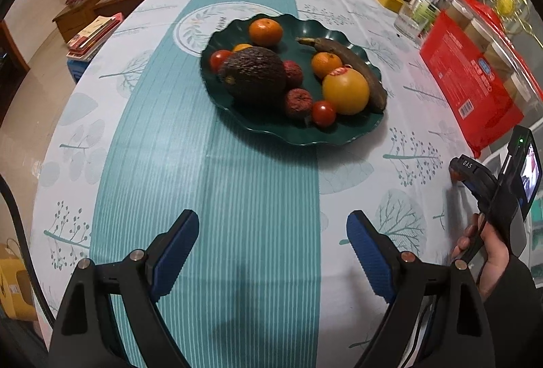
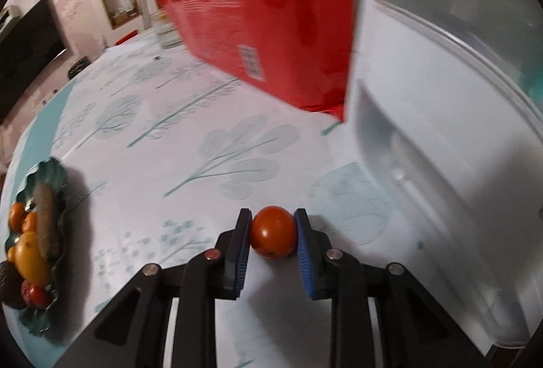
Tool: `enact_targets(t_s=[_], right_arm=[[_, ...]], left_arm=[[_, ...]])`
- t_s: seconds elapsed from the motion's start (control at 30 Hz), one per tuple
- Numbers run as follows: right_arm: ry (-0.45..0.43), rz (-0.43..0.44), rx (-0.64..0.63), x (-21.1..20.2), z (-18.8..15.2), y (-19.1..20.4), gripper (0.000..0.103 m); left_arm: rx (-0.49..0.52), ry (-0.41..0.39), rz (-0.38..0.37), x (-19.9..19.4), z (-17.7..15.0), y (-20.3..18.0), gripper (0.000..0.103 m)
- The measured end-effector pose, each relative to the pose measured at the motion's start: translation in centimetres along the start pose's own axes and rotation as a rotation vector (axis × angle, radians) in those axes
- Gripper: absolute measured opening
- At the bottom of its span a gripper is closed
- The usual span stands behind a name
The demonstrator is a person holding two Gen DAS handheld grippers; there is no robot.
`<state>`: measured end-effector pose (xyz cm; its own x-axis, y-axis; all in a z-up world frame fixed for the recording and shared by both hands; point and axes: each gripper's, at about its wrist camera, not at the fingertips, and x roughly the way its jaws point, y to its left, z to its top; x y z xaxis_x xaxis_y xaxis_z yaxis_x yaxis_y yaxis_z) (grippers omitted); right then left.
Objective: Organize fruits
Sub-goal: 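Carry the cherry tomato onto the green plate and open the right tool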
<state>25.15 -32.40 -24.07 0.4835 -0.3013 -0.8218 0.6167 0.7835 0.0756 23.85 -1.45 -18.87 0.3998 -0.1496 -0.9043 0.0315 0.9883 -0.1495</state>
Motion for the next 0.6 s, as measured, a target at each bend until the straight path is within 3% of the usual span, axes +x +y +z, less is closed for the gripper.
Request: enact_targets(t_s=[0.6], right_arm=[[0.023, 0.342, -0.268, -4.0, -4.4, 11.2, 0.025]], left_arm=[[-0.182, -0.029, 0.053, -1.6, -2.5, 6.8, 0.088]])
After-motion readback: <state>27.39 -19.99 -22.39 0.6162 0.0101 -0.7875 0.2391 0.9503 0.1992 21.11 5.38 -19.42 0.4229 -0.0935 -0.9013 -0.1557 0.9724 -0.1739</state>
